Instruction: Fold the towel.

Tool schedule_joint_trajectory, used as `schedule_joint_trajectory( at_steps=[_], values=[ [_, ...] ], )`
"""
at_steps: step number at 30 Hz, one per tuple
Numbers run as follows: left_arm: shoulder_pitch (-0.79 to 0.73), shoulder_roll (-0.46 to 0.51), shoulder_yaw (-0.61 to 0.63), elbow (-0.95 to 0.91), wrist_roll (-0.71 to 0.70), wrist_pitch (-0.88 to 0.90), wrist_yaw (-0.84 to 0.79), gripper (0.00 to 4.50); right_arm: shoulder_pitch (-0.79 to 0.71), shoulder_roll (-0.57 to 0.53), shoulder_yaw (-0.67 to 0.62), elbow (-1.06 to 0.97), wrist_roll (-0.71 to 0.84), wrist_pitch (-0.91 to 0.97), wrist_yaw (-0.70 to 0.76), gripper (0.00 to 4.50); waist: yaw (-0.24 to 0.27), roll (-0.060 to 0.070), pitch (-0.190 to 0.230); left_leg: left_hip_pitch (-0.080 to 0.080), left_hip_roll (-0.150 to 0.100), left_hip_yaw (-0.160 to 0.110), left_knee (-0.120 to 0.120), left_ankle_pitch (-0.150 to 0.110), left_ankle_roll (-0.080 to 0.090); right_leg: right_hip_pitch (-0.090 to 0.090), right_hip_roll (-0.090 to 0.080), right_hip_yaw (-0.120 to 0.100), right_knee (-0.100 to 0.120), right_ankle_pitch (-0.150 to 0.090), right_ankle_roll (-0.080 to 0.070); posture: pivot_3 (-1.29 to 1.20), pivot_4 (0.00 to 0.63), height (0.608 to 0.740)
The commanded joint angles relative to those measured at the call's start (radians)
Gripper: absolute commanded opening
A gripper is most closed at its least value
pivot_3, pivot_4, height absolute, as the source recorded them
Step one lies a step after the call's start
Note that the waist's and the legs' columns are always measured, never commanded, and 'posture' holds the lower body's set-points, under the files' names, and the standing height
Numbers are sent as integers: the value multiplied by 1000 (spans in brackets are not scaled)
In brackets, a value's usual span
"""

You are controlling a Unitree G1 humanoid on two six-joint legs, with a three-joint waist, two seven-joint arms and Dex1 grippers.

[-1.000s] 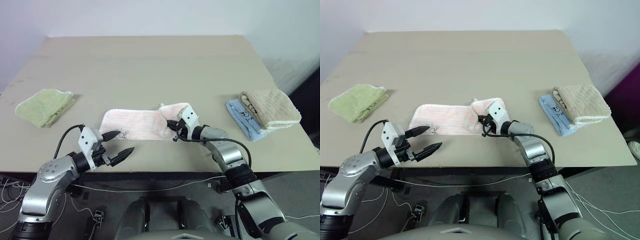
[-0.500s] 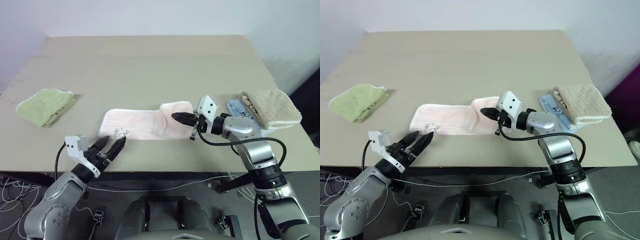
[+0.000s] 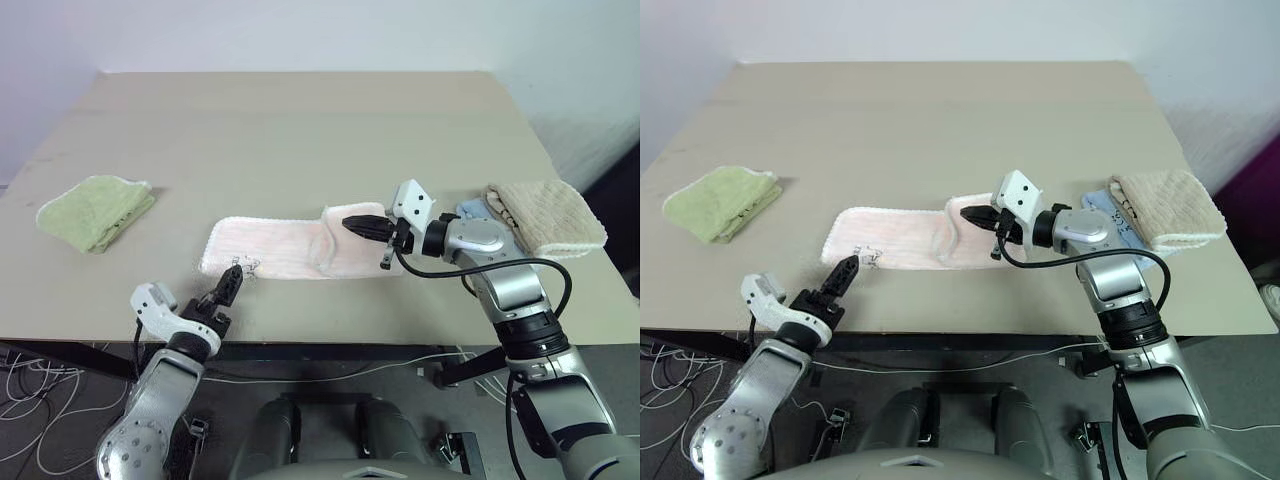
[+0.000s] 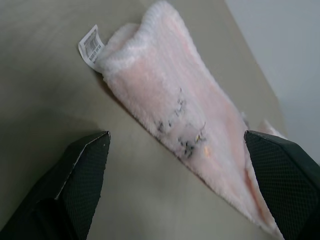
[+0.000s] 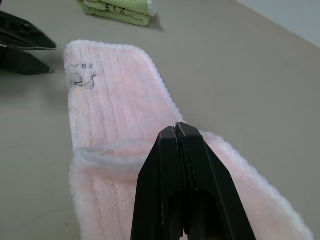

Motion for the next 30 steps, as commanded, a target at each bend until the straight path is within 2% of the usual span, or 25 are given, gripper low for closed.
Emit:
schedule_joint_trajectory(
  at_steps=[1,10,14,24,30],
  values=[
    [-53,-1,14,73,-21,-15,53,4500,-26,-7,-21,-26,6,-15,2,28,1,0,0,0,0,0,0,0,0,0,0,0,0,0,0,0,150,740],
    [-166,8,41,199,-67,-27,89,4500,1,-27,-44,-70,5,-6,-28,28,13,1,-1,2,-1,0,0,0,0,2,0,0,0,0,0,0,150,740],
    [-189,12,54,221,-72,-41,86,3582,25,-37,-50,-90,3,0,-43,0,20,1,-1,2,-1,0,0,0,0,2,0,0,0,0,0,0,150,740],
    [-227,36,79,261,-75,-69,62,23,64,-50,-49,-102,-9,-12,-77,0,19,1,0,2,-1,0,0,0,0,2,0,0,0,0,0,0,150,740],
    [-244,57,120,274,-94,-99,44,23,89,-57,-52,-110,-12,-13,-90,0,17,0,0,2,0,0,0,0,-1,1,1,0,0,0,0,0,150,740]
  ],
)
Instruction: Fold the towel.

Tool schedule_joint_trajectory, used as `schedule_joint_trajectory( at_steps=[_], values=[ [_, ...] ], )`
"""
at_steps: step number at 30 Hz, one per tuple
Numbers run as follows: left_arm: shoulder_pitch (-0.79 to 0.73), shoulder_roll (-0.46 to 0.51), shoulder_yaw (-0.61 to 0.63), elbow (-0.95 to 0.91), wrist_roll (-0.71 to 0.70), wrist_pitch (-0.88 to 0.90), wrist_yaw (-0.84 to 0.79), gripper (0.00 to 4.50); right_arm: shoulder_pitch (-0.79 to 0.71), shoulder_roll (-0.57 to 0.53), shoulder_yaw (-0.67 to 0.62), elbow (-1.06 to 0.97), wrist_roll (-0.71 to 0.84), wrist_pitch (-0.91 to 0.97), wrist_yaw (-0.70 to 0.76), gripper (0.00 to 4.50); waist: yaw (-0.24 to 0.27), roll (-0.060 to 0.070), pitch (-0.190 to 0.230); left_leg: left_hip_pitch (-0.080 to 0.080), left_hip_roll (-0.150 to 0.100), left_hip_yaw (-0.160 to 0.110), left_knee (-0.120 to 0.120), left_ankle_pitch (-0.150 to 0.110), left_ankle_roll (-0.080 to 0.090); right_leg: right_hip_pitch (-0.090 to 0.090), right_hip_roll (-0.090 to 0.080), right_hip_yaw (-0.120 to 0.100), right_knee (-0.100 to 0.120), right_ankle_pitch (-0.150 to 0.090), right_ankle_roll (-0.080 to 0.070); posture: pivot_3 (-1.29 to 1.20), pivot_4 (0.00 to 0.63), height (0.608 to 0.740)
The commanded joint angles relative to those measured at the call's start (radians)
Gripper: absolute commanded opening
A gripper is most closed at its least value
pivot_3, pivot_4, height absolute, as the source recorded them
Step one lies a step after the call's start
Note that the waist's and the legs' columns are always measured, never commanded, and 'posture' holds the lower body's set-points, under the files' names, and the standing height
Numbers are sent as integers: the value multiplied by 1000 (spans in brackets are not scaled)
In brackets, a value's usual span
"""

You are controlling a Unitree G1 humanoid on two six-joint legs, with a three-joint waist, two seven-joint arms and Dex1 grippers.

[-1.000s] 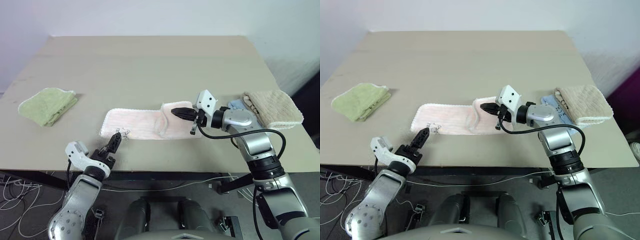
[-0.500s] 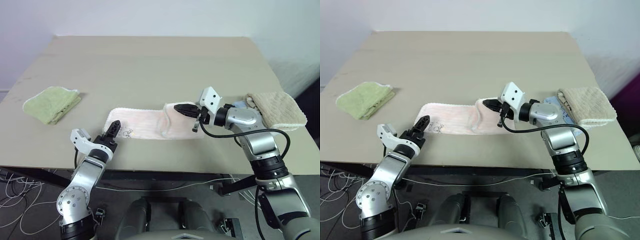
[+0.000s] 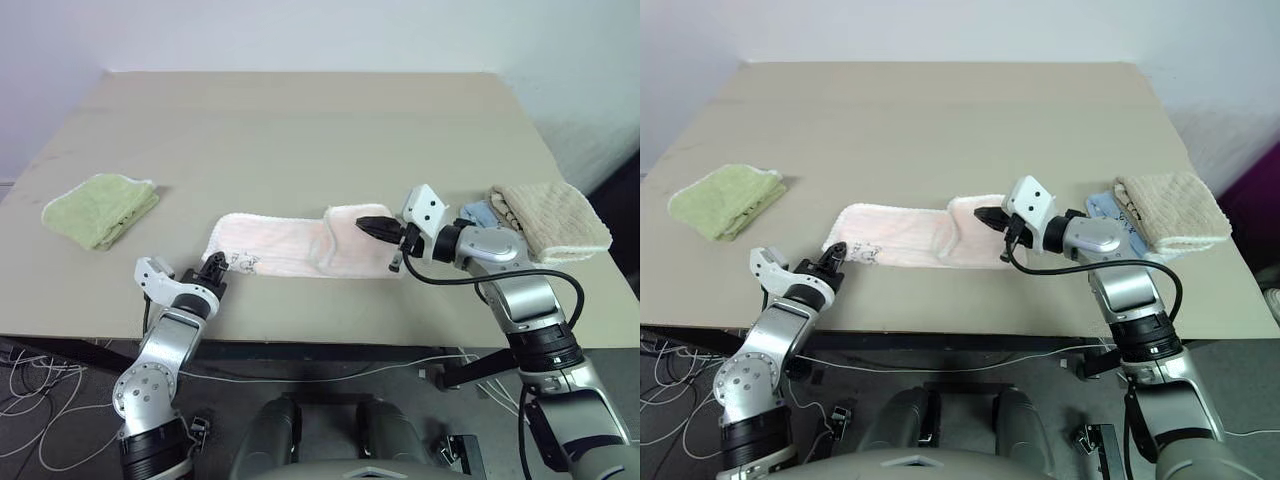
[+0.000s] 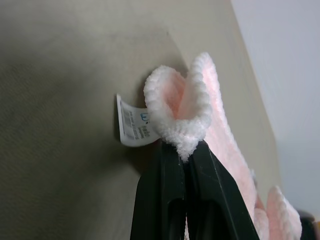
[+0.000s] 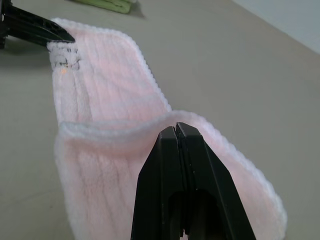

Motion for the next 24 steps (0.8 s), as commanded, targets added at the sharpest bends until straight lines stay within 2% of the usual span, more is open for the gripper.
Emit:
schedule_joint_trajectory(
  at_steps=[1,9,14,16,18,24],
  values=[
    [-13,37,54,-4,-7,-37,-25,23,5,-13,-34,-46,0,-16,-12,0,-1,0,0,0,0,0,0,0,0,0,0,0,0,0,0,0,150,740],
    [-68,237,188,62,-11,-57,-133,23,18,-21,-62,-42,-6,-18,-49,0,-3,0,0,-1,0,0,0,0,0,-1,0,0,0,0,0,0,150,740],
    [-107,350,171,54,16,-29,-251,23,26,-24,-81,-42,-10,-15,-70,0,1,-1,1,-1,0,0,0,0,0,-1,0,0,0,0,0,0,150,740],
    [-121,386,129,28,38,-13,-317,23,30,-25,-85,-45,-11,-13,-74,0,1,-1,1,-1,0,0,0,0,0,-1,-1,0,0,0,0,0,150,740],
    [-136,450,29,-29,97,17,-448,23,42,-28,-91,-50,-14,-9,-84,0,2,-1,1,-1,0,0,-1,0,0,-1,-1,0,-1,0,0,0,150,740],
    [-166,552,-218,-116,272,40,-692,23,62,-28,-104,-66,-18,-2,-106,0,-3,0,1,-2,-1,0,-2,0,0,-2,-1,0,-1,0,0,0,150,740]
  ],
)
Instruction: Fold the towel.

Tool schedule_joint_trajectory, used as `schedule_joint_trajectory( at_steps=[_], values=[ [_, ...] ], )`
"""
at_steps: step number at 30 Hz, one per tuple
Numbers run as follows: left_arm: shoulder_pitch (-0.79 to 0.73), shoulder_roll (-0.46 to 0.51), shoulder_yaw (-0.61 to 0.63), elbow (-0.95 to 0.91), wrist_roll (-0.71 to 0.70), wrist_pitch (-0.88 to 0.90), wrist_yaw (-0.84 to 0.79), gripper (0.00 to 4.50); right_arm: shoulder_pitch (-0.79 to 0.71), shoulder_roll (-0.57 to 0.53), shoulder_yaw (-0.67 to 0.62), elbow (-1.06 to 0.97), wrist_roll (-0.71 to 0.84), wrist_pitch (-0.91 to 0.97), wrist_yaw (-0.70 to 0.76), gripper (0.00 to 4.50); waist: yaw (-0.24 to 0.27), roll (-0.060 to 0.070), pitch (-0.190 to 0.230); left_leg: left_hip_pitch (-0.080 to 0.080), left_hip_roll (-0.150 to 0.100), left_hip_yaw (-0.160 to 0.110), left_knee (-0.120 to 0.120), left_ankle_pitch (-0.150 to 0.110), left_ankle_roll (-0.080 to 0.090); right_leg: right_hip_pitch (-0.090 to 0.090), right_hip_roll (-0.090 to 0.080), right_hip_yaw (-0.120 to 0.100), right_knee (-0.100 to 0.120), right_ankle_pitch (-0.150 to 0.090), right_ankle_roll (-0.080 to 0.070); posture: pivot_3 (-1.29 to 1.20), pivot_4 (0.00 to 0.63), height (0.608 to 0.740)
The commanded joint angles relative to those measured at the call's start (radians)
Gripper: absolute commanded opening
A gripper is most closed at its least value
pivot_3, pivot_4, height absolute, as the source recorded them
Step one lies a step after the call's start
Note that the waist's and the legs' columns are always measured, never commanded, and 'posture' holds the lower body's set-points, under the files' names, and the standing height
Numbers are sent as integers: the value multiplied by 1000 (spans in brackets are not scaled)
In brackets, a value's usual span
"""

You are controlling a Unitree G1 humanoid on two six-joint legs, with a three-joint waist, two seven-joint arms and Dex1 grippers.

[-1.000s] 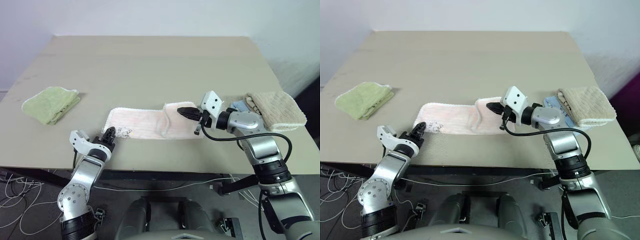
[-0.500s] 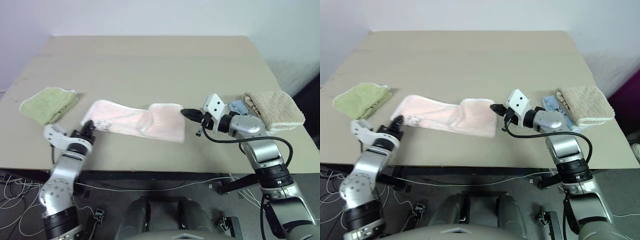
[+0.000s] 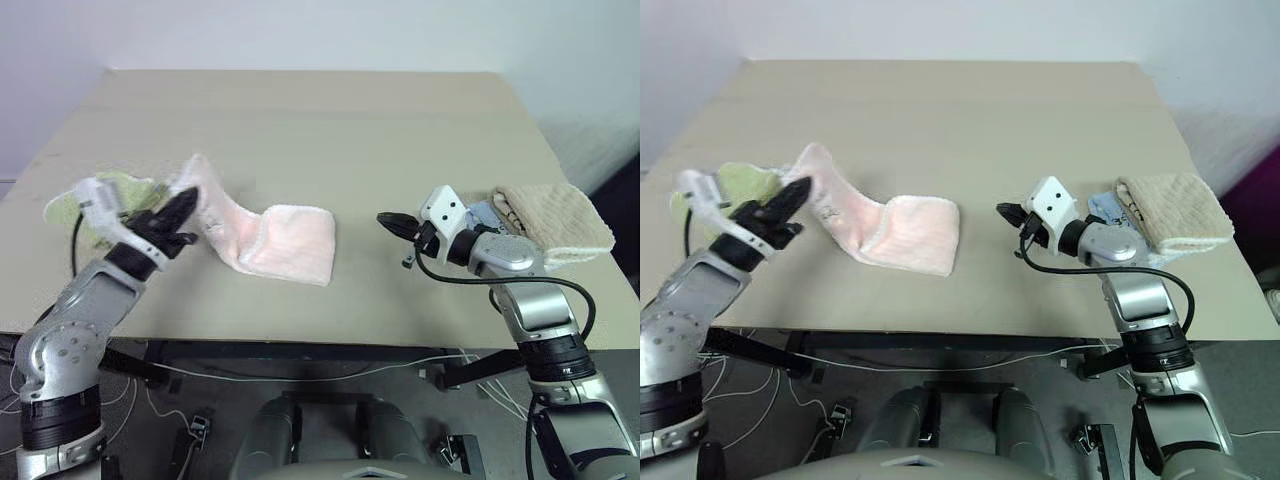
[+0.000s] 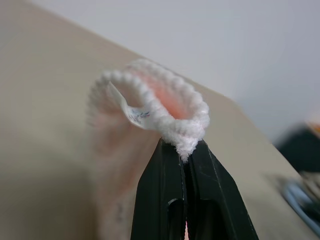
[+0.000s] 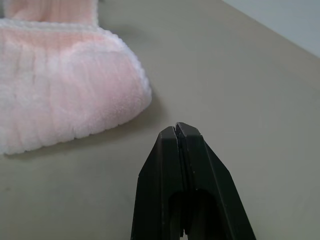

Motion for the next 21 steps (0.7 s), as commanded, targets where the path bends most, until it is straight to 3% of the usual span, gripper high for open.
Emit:
schedule_joint_trajectory(
  at_steps=[1,9,17,21],
  values=[
    [-30,43,-145,-56,134,-1,-136,23,5,-12,-34,-54,2,-2,-19,0,-3,0,0,0,0,0,0,0,0,0,0,0,0,0,0,0,150,740],
    [-85,35,-430,-53,431,-52,-280,23,34,-27,-54,-92,4,13,-43,0,-6,1,0,0,1,0,-1,0,0,-1,0,1,0,0,0,0,150,740],
    [-105,-16,-470,-8,513,-21,-326,23,54,-33,-61,-127,6,28,-55,0,-4,0,1,-1,1,0,0,0,0,-1,0,1,0,0,0,0,150,740],
    [-92,-33,-423,-21,459,11,-356,1035,56,-32,-59,-131,5,31,-55,0,-4,0,1,-1,1,0,0,0,0,-1,0,1,0,0,0,0,150,740]
  ],
)
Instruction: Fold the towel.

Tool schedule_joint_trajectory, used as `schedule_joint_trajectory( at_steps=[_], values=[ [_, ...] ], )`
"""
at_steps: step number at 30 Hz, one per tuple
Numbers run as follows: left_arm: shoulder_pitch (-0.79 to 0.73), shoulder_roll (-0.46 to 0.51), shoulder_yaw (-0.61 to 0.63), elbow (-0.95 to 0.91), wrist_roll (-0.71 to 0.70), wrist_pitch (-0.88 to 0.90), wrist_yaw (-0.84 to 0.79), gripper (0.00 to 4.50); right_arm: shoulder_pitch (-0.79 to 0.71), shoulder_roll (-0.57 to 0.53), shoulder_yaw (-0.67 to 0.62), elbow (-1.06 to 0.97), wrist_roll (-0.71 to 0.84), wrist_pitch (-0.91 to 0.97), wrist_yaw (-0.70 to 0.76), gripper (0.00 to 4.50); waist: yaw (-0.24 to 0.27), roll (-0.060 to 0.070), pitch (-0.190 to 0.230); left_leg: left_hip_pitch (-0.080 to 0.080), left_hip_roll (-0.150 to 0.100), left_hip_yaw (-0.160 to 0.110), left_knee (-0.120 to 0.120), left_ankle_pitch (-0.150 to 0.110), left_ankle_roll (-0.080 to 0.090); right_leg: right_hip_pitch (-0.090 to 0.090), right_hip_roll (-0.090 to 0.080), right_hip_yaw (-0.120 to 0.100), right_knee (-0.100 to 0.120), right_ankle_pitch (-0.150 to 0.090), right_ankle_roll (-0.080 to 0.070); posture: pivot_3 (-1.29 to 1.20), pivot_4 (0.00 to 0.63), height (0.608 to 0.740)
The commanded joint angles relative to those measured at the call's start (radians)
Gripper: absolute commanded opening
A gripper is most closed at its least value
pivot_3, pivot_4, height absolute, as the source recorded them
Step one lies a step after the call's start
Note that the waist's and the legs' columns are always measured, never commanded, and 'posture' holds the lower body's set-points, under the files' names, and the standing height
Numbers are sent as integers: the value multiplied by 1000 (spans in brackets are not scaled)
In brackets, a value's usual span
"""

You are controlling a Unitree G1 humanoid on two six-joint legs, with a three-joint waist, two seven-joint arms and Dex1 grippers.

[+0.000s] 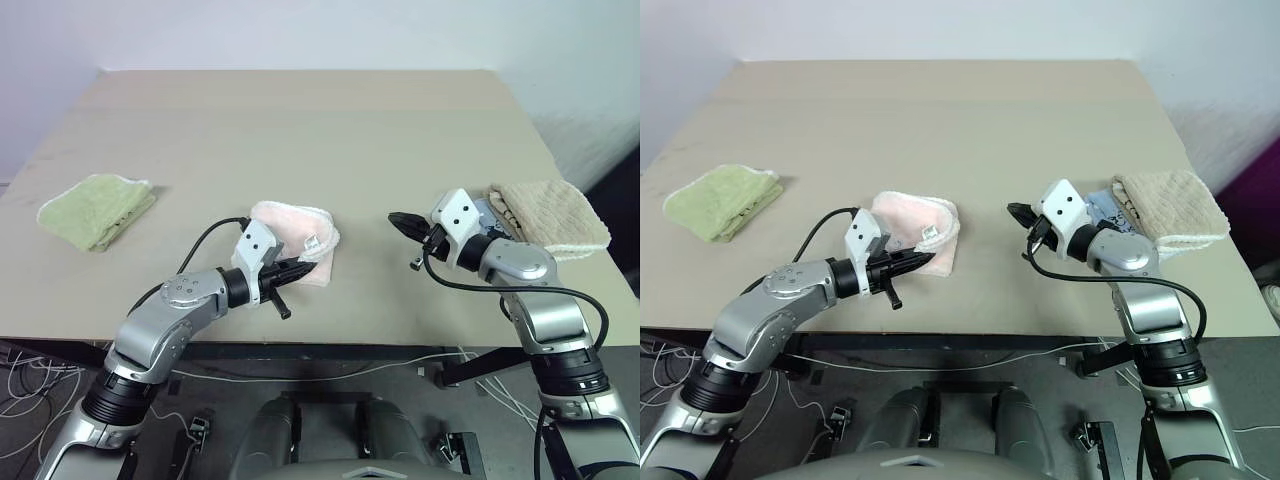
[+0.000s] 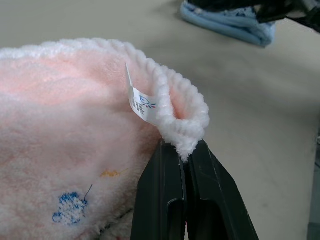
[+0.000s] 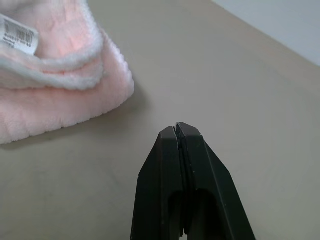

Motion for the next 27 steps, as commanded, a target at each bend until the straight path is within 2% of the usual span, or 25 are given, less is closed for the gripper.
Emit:
schedule_joint_trajectory(
  at_steps=[1,10,14,17,23,27],
  values=[
    [-1,-13,56,-39,-52,24,-32,1292,-8,-9,-23,-45,5,-1,-6,0,0,0,0,0,0,0,0,0,0,0,0,0,0,0,0,0,150,740],
    [76,-23,284,-102,-229,59,-40,4401,-33,15,-6,-54,35,20,12,0,-3,0,0,0,1,0,0,0,0,0,-1,0,0,0,0,0,150,740],
    [36,-56,411,-32,-249,39,61,4458,-54,59,7,-73,80,68,17,0,-4,0,0,0,1,0,0,0,0,0,-1,0,0,0,0,0,150,740],
    [-2,-51,406,41,-144,-18,92,3819,-95,118,28,-76,109,113,4,0,-3,0,0,0,0,-1,1,0,0,0,0,-1,0,0,0,0,150,740],
    [-42,-40,277,121,28,-123,28,1802,-192,254,85,-16,117,172,-36,0,-5,0,0,0,0,0,0,0,0,-1,1,-1,1,0,0,0,150,740],
    [-69,-45,202,184,97,-158,-23,491,-191,305,148,49,93,160,-21,0,-6,0,0,0,0,0,0,0,0,-1,0,-1,0,0,0,0,150,740]
  ],
)
